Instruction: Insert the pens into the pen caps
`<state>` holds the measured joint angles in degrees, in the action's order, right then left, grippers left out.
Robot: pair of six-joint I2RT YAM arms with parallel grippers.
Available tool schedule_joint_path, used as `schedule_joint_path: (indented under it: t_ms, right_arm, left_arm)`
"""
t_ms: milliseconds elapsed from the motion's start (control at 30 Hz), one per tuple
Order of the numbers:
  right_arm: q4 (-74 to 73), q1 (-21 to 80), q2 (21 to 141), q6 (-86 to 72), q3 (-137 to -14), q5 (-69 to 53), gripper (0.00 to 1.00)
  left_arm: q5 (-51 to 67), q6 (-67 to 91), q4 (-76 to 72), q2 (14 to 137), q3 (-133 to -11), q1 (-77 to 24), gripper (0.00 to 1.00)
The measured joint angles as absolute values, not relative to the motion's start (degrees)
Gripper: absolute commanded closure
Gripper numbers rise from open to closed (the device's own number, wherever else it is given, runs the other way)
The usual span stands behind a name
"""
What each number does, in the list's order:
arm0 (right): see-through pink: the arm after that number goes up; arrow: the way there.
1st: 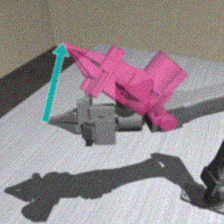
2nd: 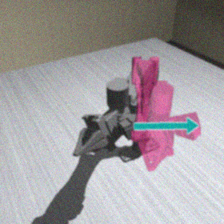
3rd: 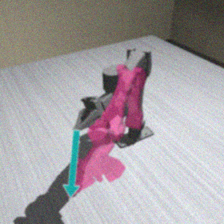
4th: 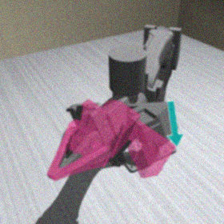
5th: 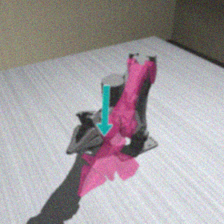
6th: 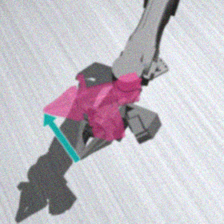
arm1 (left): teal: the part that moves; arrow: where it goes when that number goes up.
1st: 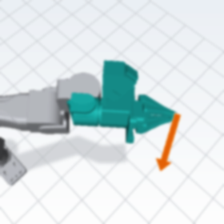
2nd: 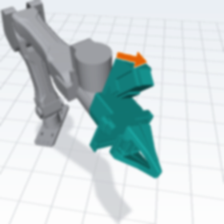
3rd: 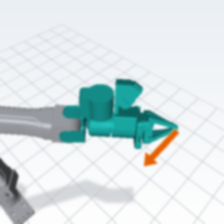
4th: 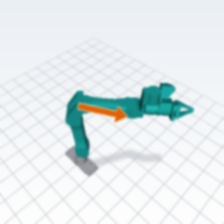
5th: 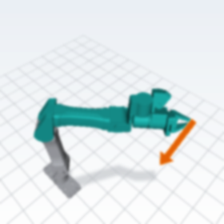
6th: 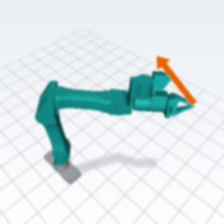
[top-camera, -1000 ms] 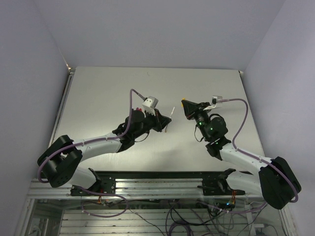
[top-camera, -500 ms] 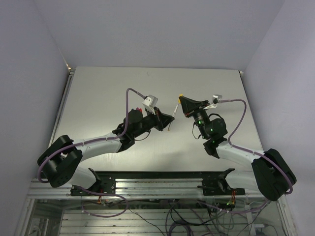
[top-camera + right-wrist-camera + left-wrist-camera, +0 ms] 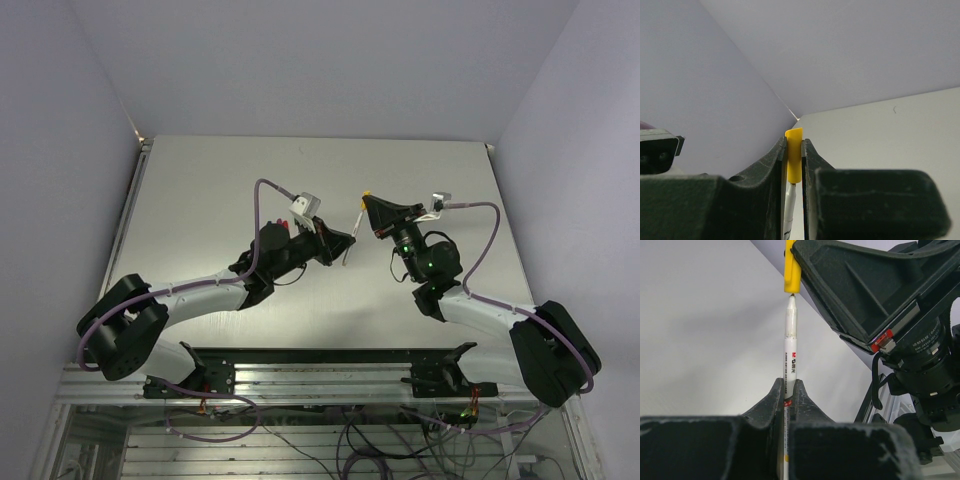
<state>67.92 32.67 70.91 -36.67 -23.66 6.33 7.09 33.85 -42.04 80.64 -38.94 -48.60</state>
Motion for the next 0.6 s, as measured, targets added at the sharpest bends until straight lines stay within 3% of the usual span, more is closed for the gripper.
schedule_joint_path:
  t_ms: [600]
  right_arm:
    - [69.2,32.7,71.5,-39.8,-22.4,3.8,1.00]
  left_arm:
    - [5.5,35.0,-44.1,81.2,-38.9,-48.6,0.93]
